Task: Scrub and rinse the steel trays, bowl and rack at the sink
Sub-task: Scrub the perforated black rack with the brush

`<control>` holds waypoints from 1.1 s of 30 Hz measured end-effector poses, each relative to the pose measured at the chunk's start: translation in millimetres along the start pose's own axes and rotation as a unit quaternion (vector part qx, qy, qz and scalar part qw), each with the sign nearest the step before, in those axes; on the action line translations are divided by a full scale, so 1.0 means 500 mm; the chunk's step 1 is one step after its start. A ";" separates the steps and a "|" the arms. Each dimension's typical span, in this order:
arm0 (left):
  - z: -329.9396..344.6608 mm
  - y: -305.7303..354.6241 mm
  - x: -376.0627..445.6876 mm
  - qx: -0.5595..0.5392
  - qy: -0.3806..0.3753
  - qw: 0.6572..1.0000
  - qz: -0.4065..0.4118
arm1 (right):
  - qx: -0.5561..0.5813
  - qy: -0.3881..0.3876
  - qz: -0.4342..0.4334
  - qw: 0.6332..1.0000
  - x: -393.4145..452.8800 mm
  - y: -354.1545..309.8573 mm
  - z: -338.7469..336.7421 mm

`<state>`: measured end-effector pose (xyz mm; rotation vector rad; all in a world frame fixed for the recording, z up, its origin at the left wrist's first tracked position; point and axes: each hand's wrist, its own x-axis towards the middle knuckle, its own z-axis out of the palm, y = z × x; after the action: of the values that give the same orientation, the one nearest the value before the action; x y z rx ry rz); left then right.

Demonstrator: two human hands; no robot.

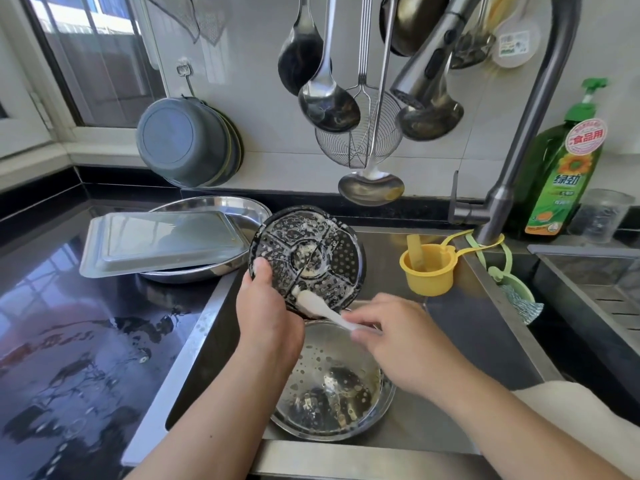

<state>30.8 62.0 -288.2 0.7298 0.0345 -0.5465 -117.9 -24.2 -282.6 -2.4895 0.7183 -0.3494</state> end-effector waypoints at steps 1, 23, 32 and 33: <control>0.000 0.001 0.001 0.002 -0.002 1.000 0.002 | -0.003 0.003 0.000 1.000 0.004 0.002 -0.001; -0.007 -0.002 0.007 0.164 -0.036 0.985 0.043 | 0.031 0.029 0.168 0.985 0.032 0.062 -0.073; -0.001 -0.001 -0.005 0.193 -0.058 0.979 0.044 | 0.035 -0.002 0.194 0.980 0.036 0.067 -0.088; -0.001 0.001 -0.004 0.191 -0.058 0.979 0.048 | 0.046 -0.052 0.200 0.977 0.031 0.067 -0.080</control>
<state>29.2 63.6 -287.7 1.0663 -0.2196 -0.5078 -134.2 -73.2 -266.1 -2.1904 1.1042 -0.1002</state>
